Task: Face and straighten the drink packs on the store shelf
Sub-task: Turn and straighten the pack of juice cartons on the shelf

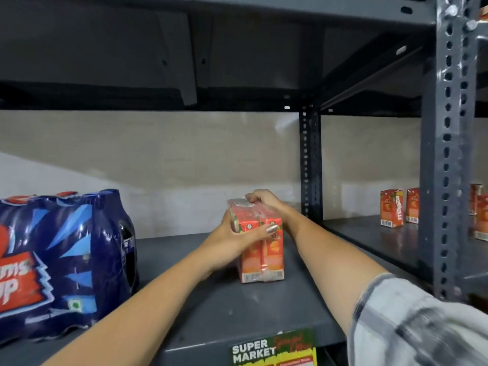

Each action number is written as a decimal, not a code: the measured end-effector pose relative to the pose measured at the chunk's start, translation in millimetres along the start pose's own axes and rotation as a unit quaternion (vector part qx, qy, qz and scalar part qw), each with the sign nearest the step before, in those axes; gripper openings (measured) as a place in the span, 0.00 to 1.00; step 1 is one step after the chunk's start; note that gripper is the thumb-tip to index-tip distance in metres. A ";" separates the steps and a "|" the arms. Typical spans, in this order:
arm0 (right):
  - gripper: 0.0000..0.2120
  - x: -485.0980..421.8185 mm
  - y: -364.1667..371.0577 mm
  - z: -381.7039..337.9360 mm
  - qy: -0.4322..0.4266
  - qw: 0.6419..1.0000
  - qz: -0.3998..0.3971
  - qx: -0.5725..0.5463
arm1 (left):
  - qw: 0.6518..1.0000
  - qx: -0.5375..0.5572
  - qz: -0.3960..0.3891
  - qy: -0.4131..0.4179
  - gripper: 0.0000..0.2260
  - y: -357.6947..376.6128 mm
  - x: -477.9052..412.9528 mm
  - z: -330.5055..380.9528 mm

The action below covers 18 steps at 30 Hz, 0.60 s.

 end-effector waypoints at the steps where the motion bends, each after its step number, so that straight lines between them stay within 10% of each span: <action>1: 0.08 -1.1 -1.7 1.7 -0.003 1.000 0.011 0.020 | 1.000 -0.003 -0.018 -0.007 0.46 -3.6 1.1 -2.1; 7: 0.04 4.1 -7.2 1.7 -0.024 0.989 0.108 0.098 | 0.997 -0.025 0.021 -0.066 0.70 -14.6 8.1 -17.1; 18: 0.28 31.2 -27.6 11.4 -0.050 0.941 0.300 0.146 | 0.940 0.172 0.261 -0.135 0.25 -29.3 6.8 -33.0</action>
Point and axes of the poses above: each hand's wrist, its own x-axis away from the middle knuckle, its own y-axis out of the palm, z = x × y, the point moved 2 cm from there along -x, towards the middle knuckle, and after that the axes turned 3 degrees about -y, right-handed, at the moved point
